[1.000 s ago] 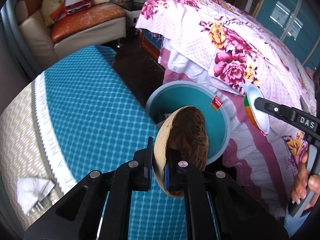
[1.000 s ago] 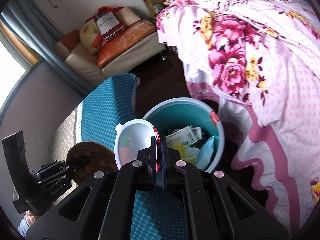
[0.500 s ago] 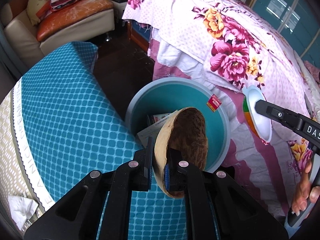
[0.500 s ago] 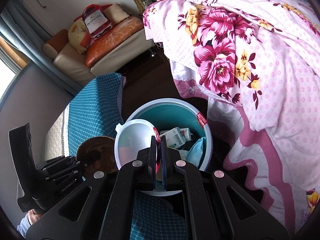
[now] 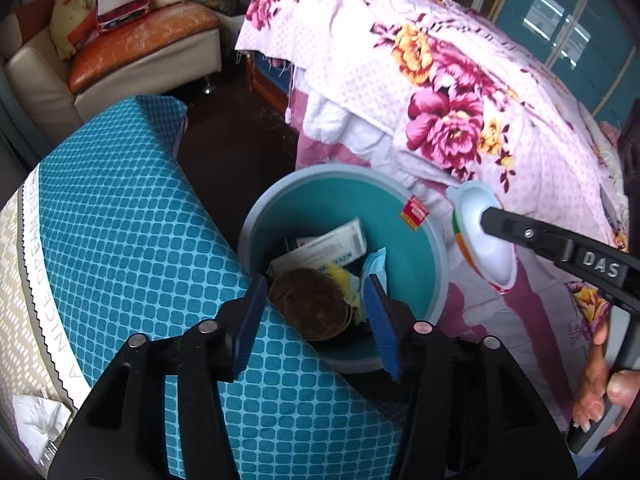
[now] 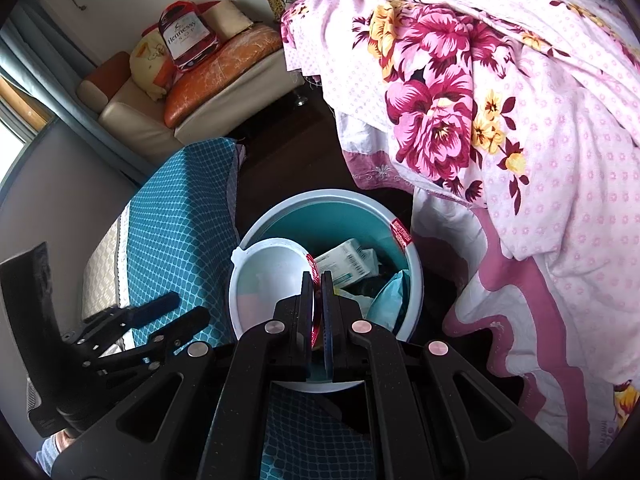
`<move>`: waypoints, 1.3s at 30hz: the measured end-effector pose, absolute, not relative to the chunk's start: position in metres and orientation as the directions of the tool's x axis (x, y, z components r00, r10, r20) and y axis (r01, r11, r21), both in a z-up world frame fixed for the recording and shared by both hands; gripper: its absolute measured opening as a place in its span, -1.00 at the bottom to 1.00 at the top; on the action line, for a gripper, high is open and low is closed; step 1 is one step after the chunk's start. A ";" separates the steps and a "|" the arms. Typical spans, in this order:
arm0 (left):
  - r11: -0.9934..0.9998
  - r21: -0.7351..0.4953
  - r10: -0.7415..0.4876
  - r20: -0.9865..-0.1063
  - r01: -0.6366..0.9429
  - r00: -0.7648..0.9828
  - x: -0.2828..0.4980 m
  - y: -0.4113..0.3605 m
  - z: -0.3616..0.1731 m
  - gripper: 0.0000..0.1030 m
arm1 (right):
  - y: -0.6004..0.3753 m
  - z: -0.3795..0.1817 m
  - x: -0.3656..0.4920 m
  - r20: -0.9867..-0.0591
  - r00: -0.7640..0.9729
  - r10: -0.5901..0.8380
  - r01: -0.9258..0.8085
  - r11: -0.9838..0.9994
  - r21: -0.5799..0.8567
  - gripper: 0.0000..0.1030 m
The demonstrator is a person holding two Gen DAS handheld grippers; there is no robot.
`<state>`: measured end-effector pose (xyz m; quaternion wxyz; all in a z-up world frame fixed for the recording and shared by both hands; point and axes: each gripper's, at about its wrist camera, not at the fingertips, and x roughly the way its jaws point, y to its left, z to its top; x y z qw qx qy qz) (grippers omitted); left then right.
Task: Collect trash
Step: 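Open the left gripper to drop the bowl while the right releases the lid into the bin, then move both grippers back over the white tissue and clear plastic packet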
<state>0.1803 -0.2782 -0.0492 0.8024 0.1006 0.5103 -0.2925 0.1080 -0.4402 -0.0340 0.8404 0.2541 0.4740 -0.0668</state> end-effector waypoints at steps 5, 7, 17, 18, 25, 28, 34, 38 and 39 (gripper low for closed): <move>0.820 -0.149 -0.386 -0.857 0.552 0.342 0.173 -0.262 -0.037 0.50 | -0.436 -0.032 0.109 -0.835 0.537 0.122 0.351 0.867 0.353 -0.91; 0.828 -0.151 -0.388 -0.849 0.540 0.358 0.170 -0.254 -0.034 0.64 | -0.433 -0.031 0.110 -0.838 0.533 0.120 0.348 0.871 0.346 -0.91; 0.871 -0.209 -0.389 -0.846 0.446 0.364 0.170 -0.199 -0.038 0.69 | -0.411 -0.031 0.125 -0.851 0.510 0.123 0.318 0.893 0.320 -0.91; 0.873 -0.215 -0.390 -0.846 0.437 0.363 0.171 -0.194 -0.039 0.69 | -0.405 -0.031 0.128 -0.854 0.505 0.127 0.304 0.900 0.313 -0.91; 0.879 -0.252 -0.407 -0.837 0.404 0.366 0.171 -0.169 -0.038 0.70 | -0.385 -0.034 0.141 -0.873 0.466 0.141 0.293 0.907 0.303 -0.76; 0.881 -0.255 -0.408 -0.835 0.398 0.369 0.169 -0.159 -0.037 0.76 | -0.377 -0.033 0.142 -0.878 0.462 0.124 0.293 0.913 0.283 -0.18; 0.892 -0.265 -0.402 -0.835 0.366 0.375 0.166 -0.136 -0.039 0.78 | -0.361 -0.027 0.142 -0.880 0.455 0.133 0.272 0.921 0.280 0.24; 0.900 -0.263 -0.394 -0.833 0.348 0.389 0.159 -0.117 -0.037 0.78 | -0.346 -0.019 0.142 -0.879 0.455 0.142 0.247 0.928 0.278 0.38; 0.904 -0.258 -0.388 -0.832 0.342 0.396 0.157 -0.111 -0.036 0.78 | -0.341 -0.017 0.142 -0.879 0.455 0.145 0.240 0.930 0.278 0.38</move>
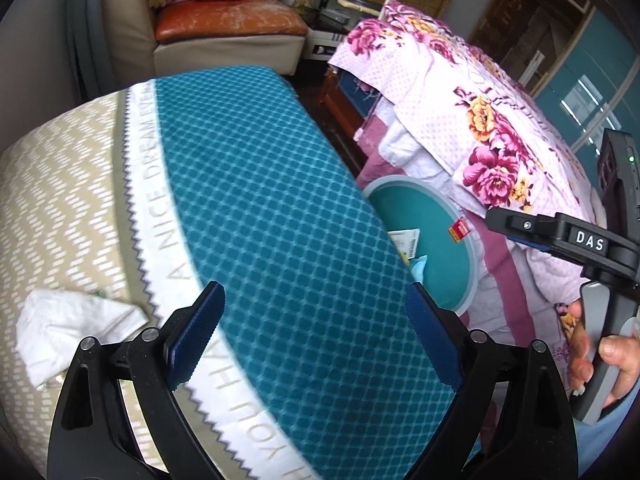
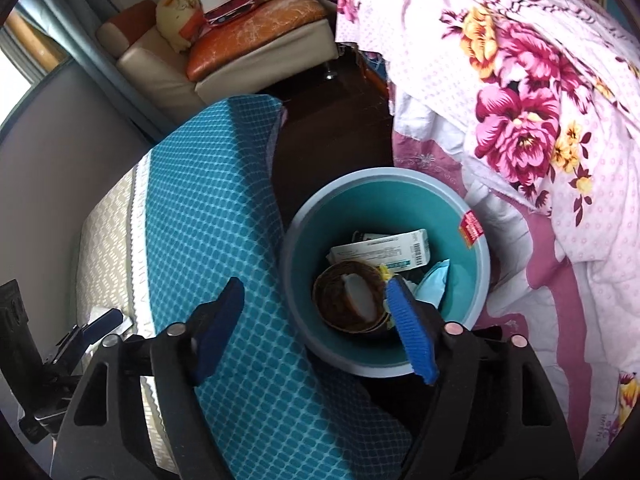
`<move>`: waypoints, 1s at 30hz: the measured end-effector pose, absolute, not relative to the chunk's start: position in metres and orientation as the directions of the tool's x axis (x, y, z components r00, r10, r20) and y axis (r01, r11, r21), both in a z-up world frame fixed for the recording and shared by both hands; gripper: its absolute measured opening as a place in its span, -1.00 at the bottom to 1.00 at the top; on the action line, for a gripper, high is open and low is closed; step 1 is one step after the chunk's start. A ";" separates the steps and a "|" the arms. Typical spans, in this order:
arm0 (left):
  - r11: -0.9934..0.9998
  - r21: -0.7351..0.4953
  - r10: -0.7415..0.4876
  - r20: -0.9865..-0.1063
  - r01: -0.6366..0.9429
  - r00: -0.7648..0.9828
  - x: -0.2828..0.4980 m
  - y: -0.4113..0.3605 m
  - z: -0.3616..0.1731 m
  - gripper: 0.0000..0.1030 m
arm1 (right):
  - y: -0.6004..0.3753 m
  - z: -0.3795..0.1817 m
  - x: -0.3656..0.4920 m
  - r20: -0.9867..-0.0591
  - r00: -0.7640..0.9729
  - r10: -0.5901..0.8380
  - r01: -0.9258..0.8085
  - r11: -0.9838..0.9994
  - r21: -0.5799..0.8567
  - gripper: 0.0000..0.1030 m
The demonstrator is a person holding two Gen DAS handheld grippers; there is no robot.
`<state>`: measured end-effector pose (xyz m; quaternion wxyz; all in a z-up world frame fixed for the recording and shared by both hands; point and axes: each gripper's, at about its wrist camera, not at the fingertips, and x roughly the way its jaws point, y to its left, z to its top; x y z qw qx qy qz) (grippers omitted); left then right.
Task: Collect trash
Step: 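Move both grippers back over the white tissue and clear plastic packet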
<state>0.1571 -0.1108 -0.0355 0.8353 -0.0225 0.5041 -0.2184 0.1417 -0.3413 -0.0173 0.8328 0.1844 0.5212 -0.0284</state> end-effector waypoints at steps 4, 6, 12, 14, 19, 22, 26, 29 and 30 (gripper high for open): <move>0.917 -0.241 -0.365 -0.830 0.319 0.421 0.149 -0.085 -0.030 0.78 | -0.320 -0.013 0.142 -0.878 0.449 0.167 0.210 0.935 0.285 0.42; 0.926 -0.229 -0.347 -0.828 0.300 0.441 0.143 -0.065 -0.027 0.78 | -0.308 -0.011 0.142 -0.878 0.444 0.180 0.183 0.941 0.285 0.42; 0.954 -0.217 -0.292 -0.826 0.206 0.482 0.127 0.003 -0.027 0.79 | -0.244 -0.004 0.146 -0.878 0.424 0.220 0.047 0.963 0.264 0.42; 0.961 -0.218 -0.274 -0.829 0.168 0.488 0.121 0.026 -0.031 0.79 | -0.226 -0.004 0.149 -0.881 0.414 0.230 0.011 0.966 0.257 0.42; 0.971 -0.229 -0.236 -0.843 0.074 0.484 0.109 0.085 -0.044 0.79 | -0.172 -0.004 0.159 -0.887 0.378 0.265 -0.092 0.964 0.249 0.42; 0.967 -0.252 -0.234 -0.847 0.028 0.478 0.105 0.114 -0.051 0.79 | -0.134 -0.008 0.168 -0.892 0.349 0.287 -0.169 0.956 0.241 0.42; 0.966 -0.259 -0.235 -0.851 0.014 0.469 0.102 0.138 -0.059 0.79 | -0.082 -0.019 0.182 -0.902 0.301 0.310 -0.276 0.933 0.229 0.42; 0.965 -0.262 -0.246 -0.856 0.028 0.455 0.102 0.146 -0.064 0.79 | -0.054 -0.030 0.191 -0.911 0.268 0.314 -0.320 0.921 0.223 0.42; 0.964 -0.263 -0.250 -0.856 0.035 0.452 0.102 0.149 -0.065 0.79 | -0.047 -0.033 0.193 -0.913 0.259 0.316 -0.331 0.917 0.223 0.42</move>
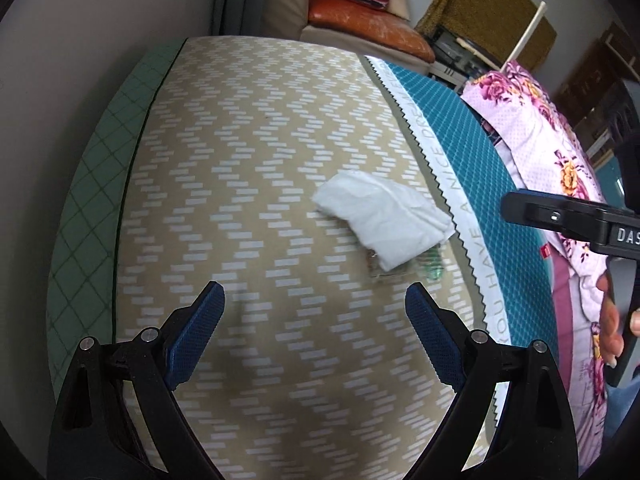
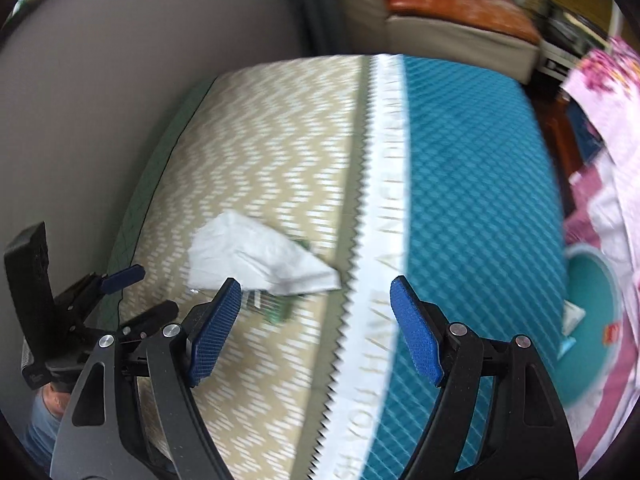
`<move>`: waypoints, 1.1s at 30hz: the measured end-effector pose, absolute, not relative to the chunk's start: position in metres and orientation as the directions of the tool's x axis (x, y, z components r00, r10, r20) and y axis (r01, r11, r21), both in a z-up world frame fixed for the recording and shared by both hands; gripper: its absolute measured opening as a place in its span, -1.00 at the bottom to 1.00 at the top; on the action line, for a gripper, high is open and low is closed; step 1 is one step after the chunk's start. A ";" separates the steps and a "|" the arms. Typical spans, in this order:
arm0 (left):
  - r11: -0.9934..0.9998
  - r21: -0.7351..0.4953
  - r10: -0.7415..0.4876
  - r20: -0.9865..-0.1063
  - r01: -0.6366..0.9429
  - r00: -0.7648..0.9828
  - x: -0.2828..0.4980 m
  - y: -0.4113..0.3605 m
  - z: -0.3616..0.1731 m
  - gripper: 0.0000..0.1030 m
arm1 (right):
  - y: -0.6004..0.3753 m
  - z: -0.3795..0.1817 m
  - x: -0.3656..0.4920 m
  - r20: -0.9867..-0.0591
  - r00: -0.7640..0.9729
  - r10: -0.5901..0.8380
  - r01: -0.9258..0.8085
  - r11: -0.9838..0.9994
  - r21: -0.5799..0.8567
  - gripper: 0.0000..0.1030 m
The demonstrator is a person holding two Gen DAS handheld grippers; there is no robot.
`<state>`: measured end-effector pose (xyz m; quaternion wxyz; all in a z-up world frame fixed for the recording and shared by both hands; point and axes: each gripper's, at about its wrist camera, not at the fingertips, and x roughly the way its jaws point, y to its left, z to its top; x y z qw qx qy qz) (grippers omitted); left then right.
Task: Collect trash
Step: 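Move both grippers back over the white tissue and clear plastic packet, then grasp the white tissue with the right gripper while the left grasps the clear plastic packet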
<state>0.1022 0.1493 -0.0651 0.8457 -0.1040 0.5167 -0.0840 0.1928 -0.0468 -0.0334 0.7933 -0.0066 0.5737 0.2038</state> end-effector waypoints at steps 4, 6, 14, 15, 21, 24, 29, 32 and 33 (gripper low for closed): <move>0.963 -0.265 -0.256 -0.858 0.043 0.445 0.103 0.157 -0.071 0.79 | -0.017 -0.051 0.201 -0.927 0.221 0.302 -0.367 0.907 0.208 0.41; 0.962 -0.269 -0.261 -0.858 0.045 0.443 0.104 0.161 -0.073 0.79 | -0.007 -0.058 0.204 -0.932 0.206 0.297 -0.374 0.904 0.206 0.25; 0.957 -0.289 -0.275 -0.858 0.036 0.433 0.105 0.174 -0.081 0.79 | 0.015 -0.081 0.210 -0.940 0.170 0.295 -0.403 0.892 0.207 0.18; 0.956 -0.291 -0.277 -0.859 0.035 0.431 0.106 0.176 -0.083 0.79 | 0.017 -0.082 0.210 -0.940 0.172 0.295 -0.405 0.891 0.206 0.16; 0.955 -0.295 -0.281 -0.862 0.035 0.421 0.106 0.179 -0.087 0.79 | 0.026 -0.081 0.206 -0.937 0.197 0.290 -0.424 0.887 0.185 -0.28; 0.955 -0.295 -0.282 -0.864 0.034 0.417 0.108 0.174 -0.087 0.79 | 0.026 -0.084 0.209 -0.935 0.188 0.302 -0.416 0.887 0.203 -0.76; 0.951 -0.304 -0.295 -0.860 0.047 0.416 0.113 0.160 -0.083 0.79 | 0.007 -0.070 0.211 -0.919 0.225 0.325 -0.367 0.902 0.229 -0.88; 0.948 -0.310 -0.311 -0.854 0.070 0.418 0.118 0.150 -0.078 0.79 | -0.012 -0.058 0.213 -0.908 0.259 0.329 -0.324 0.915 0.239 -0.88; 0.947 -0.312 -0.316 -0.852 0.079 0.417 0.120 0.146 -0.077 0.79 | -0.020 -0.055 0.213 -0.906 0.266 0.328 -0.309 0.920 0.242 -0.88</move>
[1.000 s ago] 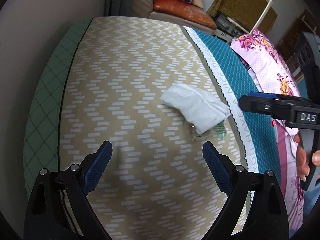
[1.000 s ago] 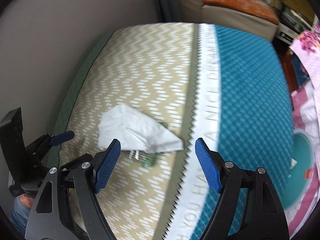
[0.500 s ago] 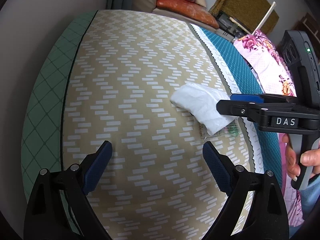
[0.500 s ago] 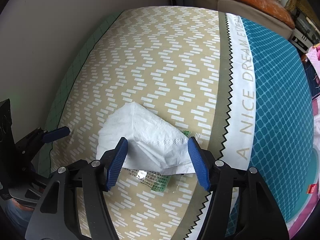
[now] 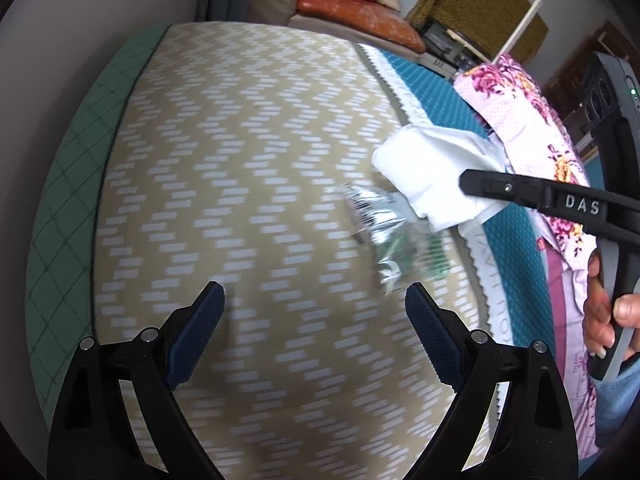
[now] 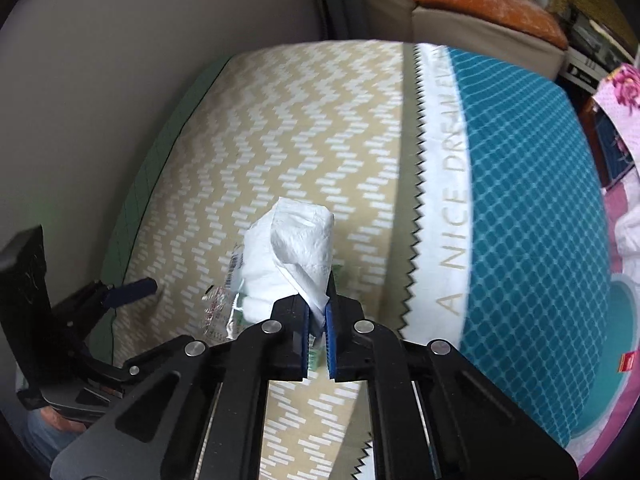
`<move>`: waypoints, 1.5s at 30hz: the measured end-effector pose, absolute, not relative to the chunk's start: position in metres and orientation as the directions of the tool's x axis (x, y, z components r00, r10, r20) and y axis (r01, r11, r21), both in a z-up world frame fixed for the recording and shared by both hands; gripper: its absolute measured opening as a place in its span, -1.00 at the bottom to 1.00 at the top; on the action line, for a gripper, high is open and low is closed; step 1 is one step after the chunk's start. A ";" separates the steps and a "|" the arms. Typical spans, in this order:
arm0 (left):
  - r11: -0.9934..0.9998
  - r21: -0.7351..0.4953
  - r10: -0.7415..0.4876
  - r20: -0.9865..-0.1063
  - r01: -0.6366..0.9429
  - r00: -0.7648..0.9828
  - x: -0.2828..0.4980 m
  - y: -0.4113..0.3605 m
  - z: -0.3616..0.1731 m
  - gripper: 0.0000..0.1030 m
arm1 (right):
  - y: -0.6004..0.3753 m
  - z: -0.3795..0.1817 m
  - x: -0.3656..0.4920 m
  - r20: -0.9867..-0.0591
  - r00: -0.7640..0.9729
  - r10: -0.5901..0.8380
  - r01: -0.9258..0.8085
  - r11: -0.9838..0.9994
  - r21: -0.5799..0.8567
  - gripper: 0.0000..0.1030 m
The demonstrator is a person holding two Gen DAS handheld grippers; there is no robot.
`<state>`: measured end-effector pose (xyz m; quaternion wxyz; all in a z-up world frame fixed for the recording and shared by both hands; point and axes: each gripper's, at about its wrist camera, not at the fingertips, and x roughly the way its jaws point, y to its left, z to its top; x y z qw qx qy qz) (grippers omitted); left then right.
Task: Collect trash
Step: 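Grasp the white tissue with the right gripper while the left grasps the clear plastic packet, then carry the plastic packet over the teal bin with the left gripper while the right carries the tissue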
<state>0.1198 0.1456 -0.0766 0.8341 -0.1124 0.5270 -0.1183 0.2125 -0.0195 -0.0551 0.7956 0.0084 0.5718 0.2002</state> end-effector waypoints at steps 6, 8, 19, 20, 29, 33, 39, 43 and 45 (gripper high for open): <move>0.938 -0.322 -0.345 -0.851 0.126 0.395 0.138 0.117 -0.078 0.79 | -0.051 -0.044 0.207 -0.904 0.290 0.314 -0.258 0.935 0.242 -0.88; 0.938 -0.320 -0.347 -0.854 0.135 0.387 0.146 0.106 -0.081 0.79 | -0.064 -0.039 0.202 -0.901 0.300 0.313 -0.250 0.937 0.242 -0.88; 0.957 -0.244 -0.288 -0.872 0.159 0.396 0.158 0.072 -0.088 0.22 | -0.107 -0.020 0.185 -0.877 0.351 0.330 -0.199 0.941 0.274 -0.88; 0.960 -0.233 -0.277 -0.873 0.155 0.402 0.158 0.069 -0.087 0.08 | -0.112 -0.020 0.184 -0.875 0.353 0.333 -0.193 0.940 0.279 -0.88; 0.967 -0.201 -0.253 -0.856 0.159 0.451 0.157 0.038 -0.066 -0.42 | -0.142 -0.020 0.175 -0.860 0.372 0.350 -0.147 0.937 0.317 -0.88; 0.965 -0.191 -0.254 -0.852 0.180 0.458 0.154 0.022 -0.055 -0.50 | -0.161 -0.018 0.169 -0.851 0.393 0.349 -0.120 0.937 0.329 -0.88; 0.963 -0.144 -0.238 -0.847 0.226 0.475 0.146 -0.015 -0.042 -0.59 | -0.197 -0.010 0.154 -0.828 0.440 0.347 -0.071 0.933 0.353 -0.88; 0.954 -0.129 -0.249 -0.843 0.270 0.477 0.139 -0.039 -0.035 -0.60 | -0.219 -0.005 0.143 -0.816 0.464 0.344 -0.050 0.930 0.364 -0.88; 0.947 -0.120 -0.258 -0.838 0.299 0.481 0.135 -0.054 -0.029 -0.60 | -0.234 0.000 0.136 -0.805 0.485 0.342 -0.034 0.927 0.374 -0.88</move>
